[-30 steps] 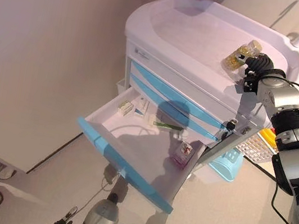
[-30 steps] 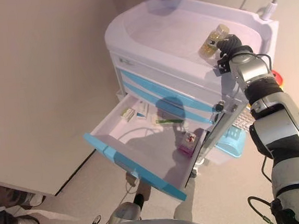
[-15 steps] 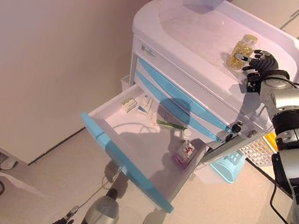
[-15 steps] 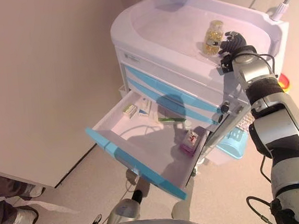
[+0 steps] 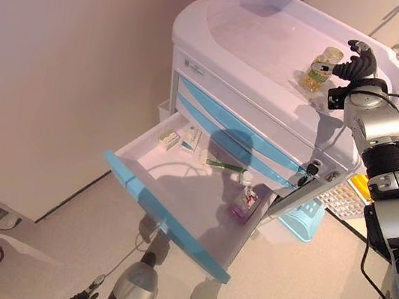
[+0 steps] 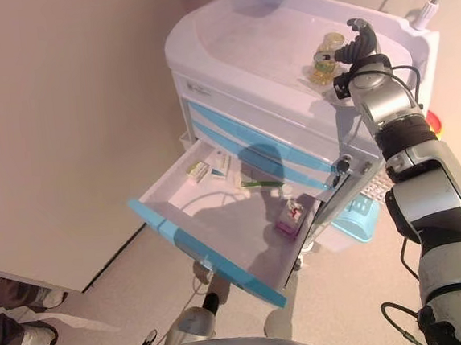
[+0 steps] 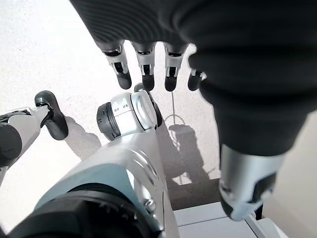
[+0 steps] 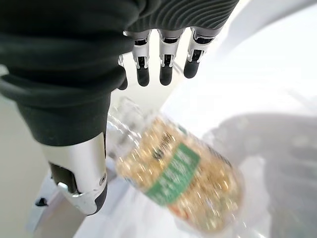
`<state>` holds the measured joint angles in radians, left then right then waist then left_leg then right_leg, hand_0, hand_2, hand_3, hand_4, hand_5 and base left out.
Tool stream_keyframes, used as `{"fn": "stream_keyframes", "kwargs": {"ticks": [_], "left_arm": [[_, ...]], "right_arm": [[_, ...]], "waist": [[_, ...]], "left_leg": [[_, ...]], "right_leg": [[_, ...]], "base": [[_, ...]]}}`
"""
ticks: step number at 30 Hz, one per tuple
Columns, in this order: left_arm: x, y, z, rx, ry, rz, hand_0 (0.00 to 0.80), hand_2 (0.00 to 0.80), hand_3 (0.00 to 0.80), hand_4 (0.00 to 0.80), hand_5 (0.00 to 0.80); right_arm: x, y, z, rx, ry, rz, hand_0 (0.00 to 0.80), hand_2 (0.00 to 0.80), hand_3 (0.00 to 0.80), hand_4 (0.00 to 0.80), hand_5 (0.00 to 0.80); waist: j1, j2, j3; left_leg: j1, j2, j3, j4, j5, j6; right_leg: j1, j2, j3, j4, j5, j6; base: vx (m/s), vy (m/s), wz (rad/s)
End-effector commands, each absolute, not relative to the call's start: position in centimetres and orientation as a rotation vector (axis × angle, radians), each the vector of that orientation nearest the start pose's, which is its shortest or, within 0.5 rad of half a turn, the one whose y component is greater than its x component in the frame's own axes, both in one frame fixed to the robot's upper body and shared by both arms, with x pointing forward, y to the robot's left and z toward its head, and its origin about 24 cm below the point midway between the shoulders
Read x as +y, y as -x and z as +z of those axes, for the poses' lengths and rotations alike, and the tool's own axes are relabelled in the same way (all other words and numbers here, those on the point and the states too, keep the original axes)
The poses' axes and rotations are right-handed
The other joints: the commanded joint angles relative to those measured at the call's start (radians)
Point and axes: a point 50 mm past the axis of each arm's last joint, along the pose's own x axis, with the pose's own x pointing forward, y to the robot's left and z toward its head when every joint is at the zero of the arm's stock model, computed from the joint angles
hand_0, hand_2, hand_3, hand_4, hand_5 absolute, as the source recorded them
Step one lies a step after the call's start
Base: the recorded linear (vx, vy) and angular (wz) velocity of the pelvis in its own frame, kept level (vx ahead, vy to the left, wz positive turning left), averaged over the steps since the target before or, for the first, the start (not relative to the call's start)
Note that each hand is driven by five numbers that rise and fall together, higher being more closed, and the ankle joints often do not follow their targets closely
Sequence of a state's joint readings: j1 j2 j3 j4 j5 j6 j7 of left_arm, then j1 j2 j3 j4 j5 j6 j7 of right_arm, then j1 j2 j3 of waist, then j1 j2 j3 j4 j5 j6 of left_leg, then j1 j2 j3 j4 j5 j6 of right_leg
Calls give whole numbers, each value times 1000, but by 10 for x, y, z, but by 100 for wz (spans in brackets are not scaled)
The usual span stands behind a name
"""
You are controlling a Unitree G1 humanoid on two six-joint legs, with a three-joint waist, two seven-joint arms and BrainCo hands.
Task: Open the drawer and pick up the medicine
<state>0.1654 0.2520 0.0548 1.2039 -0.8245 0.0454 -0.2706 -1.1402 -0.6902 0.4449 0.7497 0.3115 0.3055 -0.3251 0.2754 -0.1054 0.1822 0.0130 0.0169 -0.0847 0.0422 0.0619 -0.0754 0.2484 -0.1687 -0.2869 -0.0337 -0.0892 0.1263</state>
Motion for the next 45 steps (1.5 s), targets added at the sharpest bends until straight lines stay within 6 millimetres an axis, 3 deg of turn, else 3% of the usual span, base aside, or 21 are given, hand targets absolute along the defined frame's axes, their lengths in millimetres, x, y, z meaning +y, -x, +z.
{"fn": "stream_keyframes", "kwargs": {"ticks": [1,6,10,13,17,19,23,31,37,45], "left_arm": [[248,-22,-163,1148,647,499,0,0,0,0,0],[247,-17,-164,1149,647,506,0,0,0,0,0],[243,-11,-165,1148,650,507,0,0,0,0,0],[241,-8,-165,1142,648,504,0,0,0,0,0],[239,-7,-165,1137,628,483,0,0,0,0,0],[239,-9,-165,1130,611,468,0,0,0,0,0],[241,-17,-163,1110,527,408,0,0,0,0,0],[239,-56,-156,1039,283,206,0,0,0,0,0],[239,-66,-155,1085,64,68,0,0,0,0,0],[244,-84,-152,1097,-225,-101,0,0,0,0,0]], "right_arm": [[-236,-385,327,-416,655,-519,0,0,0,0,0],[-224,-361,369,-658,672,-594,0,0,0,0,0],[-200,-331,399,-883,681,-570,0,0,0,0,0],[-180,-310,407,-1027,692,-500,0,0,0,0,0],[-154,-287,403,-1148,697,-335,0,0,0,0,0],[-140,-280,393,-1161,692,-188,0,0,0,0,0],[-109,-273,355,-1119,655,173,0,0,0,0,0],[-62,-256,267,-837,401,721,0,0,0,0,0],[-50,-234,219,-667,291,972,0,0,0,0,0],[-61,-214,172,-464,264,1199,0,0,0,0,0]], "waist": [[4,-1,-33],[-2,-5,-39],[-9,-2,-50],[-14,0,-56],[-25,6,-58],[-30,10,-59],[-43,20,-54],[-90,51,-25],[-137,68,-5],[-232,86,14]], "left_leg": [[57,4,-14,39,-117,38],[55,4,-13,38,-118,40],[53,4,-13,31,-114,42],[48,3,-11,35,-117,43],[39,0,-4,44,-122,44],[36,-1,-1,45,-124,44],[35,2,10,40,-123,45],[36,15,43,39,-126,45],[27,21,84,53,-134,45],[20,31,146,65,-142,45]], "right_leg": [[-100,-52,10,84,83,-5],[-104,-51,12,85,83,-2],[-108,-51,14,84,82,0],[-116,-52,18,86,79,1],[-126,-51,24,89,74,0],[-131,-50,30,89,72,0],[-140,-47,45,93,70,-3],[-164,-44,88,107,71,-6],[-196,-42,124,123,70,-2],[-246,-38,186,139,75,10]], "base": [[0,0,0],[-2,-11,-4],[5,-5,-4],[-3,-3,-1],[-21,-13,-4],[-32,-20,-6],[-37,-27,-9],[-39,-13,-16],[-49,2,-17],[-45,16,-24]]}}
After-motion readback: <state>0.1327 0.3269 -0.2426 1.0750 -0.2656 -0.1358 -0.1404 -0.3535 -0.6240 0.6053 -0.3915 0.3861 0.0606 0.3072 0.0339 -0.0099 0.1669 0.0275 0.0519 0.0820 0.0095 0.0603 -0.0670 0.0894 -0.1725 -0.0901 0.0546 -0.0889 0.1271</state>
